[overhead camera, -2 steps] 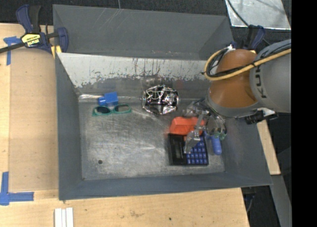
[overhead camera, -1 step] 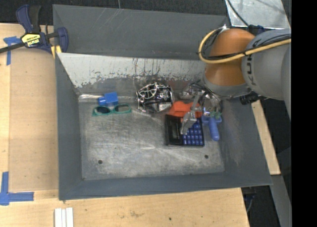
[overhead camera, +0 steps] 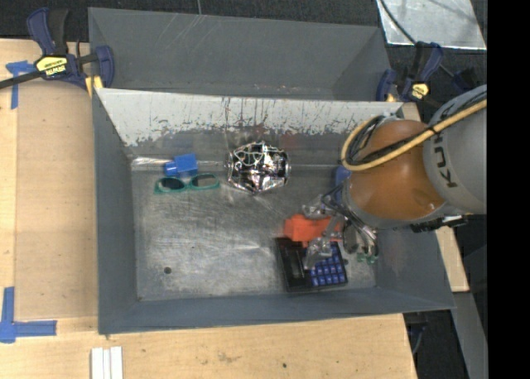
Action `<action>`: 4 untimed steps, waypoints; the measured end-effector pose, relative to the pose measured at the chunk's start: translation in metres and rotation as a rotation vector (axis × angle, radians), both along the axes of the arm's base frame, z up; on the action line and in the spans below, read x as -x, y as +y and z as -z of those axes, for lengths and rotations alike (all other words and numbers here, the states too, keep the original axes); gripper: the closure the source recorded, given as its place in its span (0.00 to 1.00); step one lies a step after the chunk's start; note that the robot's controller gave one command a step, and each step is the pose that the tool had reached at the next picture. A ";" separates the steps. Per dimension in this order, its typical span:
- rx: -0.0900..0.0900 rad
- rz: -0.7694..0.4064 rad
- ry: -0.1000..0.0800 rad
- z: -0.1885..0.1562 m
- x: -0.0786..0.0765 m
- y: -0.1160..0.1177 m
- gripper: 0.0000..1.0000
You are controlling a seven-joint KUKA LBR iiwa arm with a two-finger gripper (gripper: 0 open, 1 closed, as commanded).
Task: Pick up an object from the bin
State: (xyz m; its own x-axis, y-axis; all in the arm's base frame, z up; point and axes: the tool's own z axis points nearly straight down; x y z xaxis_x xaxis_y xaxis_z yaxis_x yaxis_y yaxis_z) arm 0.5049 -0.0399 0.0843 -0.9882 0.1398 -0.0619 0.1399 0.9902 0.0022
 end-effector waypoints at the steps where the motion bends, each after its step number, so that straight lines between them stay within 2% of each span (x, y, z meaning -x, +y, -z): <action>1: 0.000 -0.001 0.001 0.000 0.000 0.000 1.00; 2: -0.001 -0.001 0.009 -0.002 -0.002 0.000 1.00; 4: -0.005 -0.002 0.047 -0.026 0.001 0.000 1.00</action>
Offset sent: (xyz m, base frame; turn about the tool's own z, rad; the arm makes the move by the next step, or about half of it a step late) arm 0.0000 -0.0002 0.0020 -0.0001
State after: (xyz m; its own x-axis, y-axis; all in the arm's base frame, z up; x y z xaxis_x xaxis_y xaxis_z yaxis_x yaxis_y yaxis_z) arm 0.5044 -0.0401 0.1100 -0.9904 0.1376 -0.0145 0.1376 0.9905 0.0006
